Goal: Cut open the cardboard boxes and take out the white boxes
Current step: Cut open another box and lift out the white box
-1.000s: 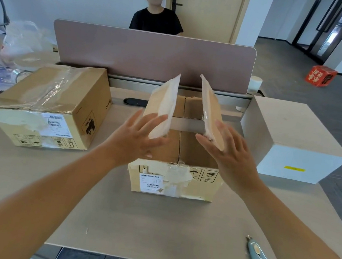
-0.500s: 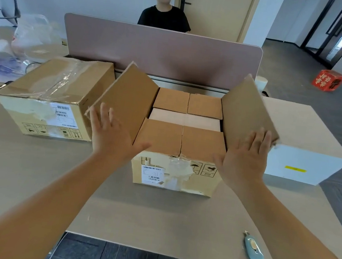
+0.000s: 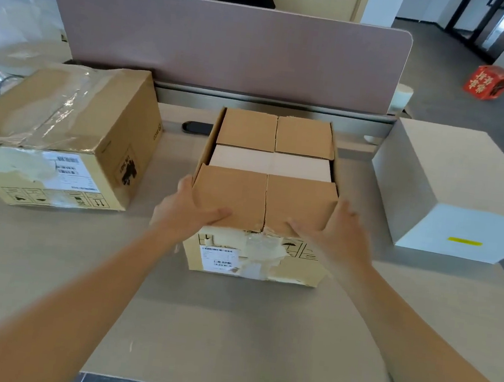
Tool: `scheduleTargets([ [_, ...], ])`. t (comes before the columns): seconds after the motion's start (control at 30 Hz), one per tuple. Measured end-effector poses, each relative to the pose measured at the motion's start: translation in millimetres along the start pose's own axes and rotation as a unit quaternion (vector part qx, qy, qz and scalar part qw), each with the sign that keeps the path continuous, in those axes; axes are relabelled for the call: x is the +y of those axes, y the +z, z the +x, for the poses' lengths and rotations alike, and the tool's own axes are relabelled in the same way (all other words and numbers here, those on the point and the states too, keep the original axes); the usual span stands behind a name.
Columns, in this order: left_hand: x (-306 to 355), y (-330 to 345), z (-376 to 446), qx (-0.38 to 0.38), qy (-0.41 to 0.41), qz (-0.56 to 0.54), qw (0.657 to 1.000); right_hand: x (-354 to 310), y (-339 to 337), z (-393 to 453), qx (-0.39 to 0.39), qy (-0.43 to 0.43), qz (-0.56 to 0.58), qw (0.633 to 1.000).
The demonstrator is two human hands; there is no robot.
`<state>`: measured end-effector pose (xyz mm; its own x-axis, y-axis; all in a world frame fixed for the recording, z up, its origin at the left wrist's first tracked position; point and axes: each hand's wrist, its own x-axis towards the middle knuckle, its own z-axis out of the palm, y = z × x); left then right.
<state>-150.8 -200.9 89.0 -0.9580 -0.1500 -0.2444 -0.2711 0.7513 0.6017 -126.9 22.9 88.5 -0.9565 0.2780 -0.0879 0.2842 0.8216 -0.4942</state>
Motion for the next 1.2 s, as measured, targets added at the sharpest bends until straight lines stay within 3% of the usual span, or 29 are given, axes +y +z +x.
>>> scheduleTargets([
  [0.17,-14,-27,29,-0.036,-0.003,0.003,0.999,-24,5,15,-0.034,0.0,-0.038,0.999],
  [0.3,-5,-36,48,-0.039,0.028,0.137,0.989,-37,5,33,-0.021,-0.022,-0.145,0.989],
  [0.4,5,-30,62,-0.003,0.113,0.256,0.96,-48,13,47,-0.012,-0.089,-0.211,0.973],
  [0.53,14,-21,73,-0.033,0.165,0.337,0.926,-56,22,60,-0.025,-0.112,-0.23,0.966],
  [0.73,20,-26,65,-0.016,0.21,0.309,0.927,-59,16,55,0.004,-0.14,-0.164,0.976],
  [0.87,29,-44,44,0.067,0.259,0.218,0.939,-69,-10,39,0.071,-0.19,-0.115,0.973],
  [1.0,29,-60,0,0.132,0.306,0.197,0.922,-66,-28,3,0.172,-0.258,-0.108,0.945],
  [1.2,8,-64,-82,0.201,0.306,0.21,0.906,-46,-40,-65,0.275,-0.348,-0.081,0.893],
])
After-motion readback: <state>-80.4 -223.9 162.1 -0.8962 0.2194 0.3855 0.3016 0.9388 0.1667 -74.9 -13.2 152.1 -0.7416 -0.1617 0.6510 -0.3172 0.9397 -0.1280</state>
